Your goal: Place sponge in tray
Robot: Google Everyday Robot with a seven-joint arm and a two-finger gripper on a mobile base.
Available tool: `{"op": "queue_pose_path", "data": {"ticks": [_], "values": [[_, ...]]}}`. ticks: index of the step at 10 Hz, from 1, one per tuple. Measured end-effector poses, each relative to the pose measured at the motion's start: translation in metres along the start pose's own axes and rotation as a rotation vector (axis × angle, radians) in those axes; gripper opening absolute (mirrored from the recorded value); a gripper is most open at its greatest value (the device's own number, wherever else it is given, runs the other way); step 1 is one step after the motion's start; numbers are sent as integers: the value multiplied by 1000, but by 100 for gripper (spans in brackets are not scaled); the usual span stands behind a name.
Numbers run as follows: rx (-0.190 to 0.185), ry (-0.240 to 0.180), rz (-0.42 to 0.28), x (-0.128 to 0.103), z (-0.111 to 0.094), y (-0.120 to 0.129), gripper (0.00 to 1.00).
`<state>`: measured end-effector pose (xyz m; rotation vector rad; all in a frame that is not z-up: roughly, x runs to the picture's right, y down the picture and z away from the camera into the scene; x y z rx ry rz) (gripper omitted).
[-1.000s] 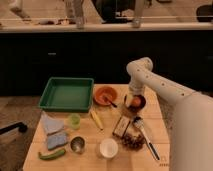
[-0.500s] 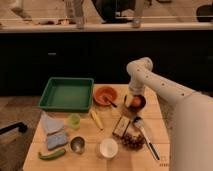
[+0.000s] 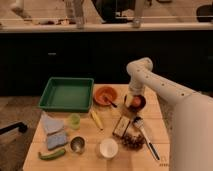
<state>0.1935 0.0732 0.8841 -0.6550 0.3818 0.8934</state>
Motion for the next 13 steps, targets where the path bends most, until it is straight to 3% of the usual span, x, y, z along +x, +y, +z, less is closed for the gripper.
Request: {"op": "queue_pose_path", "data": {"ticks": [4,10,13], "values": [[4,0,-4,0,0,1,80],[46,-110,-61,13,-20,14,80],[84,-170,-135,24,-36,29,80]]}}
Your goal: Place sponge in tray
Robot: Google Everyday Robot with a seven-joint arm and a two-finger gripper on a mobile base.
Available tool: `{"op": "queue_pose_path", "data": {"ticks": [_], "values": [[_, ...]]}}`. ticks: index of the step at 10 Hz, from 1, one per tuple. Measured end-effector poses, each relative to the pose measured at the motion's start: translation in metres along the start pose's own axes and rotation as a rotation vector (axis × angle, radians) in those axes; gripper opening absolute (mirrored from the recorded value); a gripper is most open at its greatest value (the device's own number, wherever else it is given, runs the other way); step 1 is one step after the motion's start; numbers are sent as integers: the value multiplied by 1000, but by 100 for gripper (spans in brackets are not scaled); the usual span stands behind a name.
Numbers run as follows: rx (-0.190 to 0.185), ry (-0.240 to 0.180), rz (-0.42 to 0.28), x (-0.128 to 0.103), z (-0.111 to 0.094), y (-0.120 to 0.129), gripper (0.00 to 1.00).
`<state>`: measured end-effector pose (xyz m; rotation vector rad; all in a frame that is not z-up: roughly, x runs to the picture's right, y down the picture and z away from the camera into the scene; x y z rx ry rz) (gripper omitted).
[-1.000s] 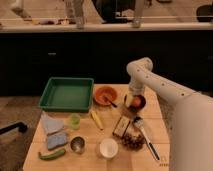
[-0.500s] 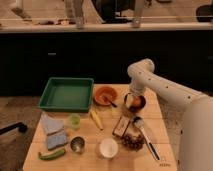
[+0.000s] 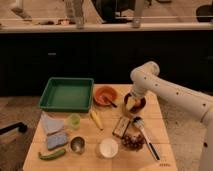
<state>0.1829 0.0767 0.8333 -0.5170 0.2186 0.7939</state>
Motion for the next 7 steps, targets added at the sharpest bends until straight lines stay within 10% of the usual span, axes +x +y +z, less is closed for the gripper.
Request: {"op": "queue_pose_path", "data": {"ticks": [7], "values": [[66,-46,-193,-5,-19,48,80]]}}
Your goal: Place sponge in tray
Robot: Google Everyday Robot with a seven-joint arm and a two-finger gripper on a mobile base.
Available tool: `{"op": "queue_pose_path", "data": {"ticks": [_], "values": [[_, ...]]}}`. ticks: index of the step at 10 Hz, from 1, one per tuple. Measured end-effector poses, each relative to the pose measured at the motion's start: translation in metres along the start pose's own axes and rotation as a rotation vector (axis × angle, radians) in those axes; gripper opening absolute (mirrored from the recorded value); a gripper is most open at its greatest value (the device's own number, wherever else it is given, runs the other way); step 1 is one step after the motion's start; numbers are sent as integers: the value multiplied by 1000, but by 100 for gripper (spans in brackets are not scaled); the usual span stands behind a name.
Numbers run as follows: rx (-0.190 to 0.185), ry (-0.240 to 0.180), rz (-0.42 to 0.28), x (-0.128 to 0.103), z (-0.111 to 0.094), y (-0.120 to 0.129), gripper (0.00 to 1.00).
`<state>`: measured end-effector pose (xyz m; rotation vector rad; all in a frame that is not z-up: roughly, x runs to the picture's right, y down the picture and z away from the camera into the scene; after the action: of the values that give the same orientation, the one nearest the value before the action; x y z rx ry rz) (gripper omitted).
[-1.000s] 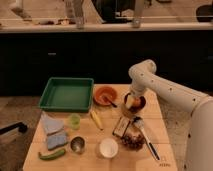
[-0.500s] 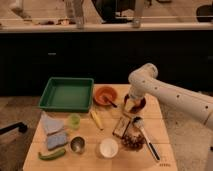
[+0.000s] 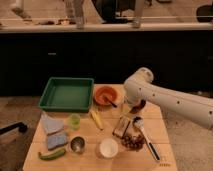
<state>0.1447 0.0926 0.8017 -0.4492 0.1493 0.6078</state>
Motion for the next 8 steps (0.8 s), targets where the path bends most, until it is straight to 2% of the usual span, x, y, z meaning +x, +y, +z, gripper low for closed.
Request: {"op": "queue_pose_path", "data": {"ticks": [6,8], "values": [[61,27,-193,-26,-28,52,80],[84,33,-286,-37,-44,85,80]]}}
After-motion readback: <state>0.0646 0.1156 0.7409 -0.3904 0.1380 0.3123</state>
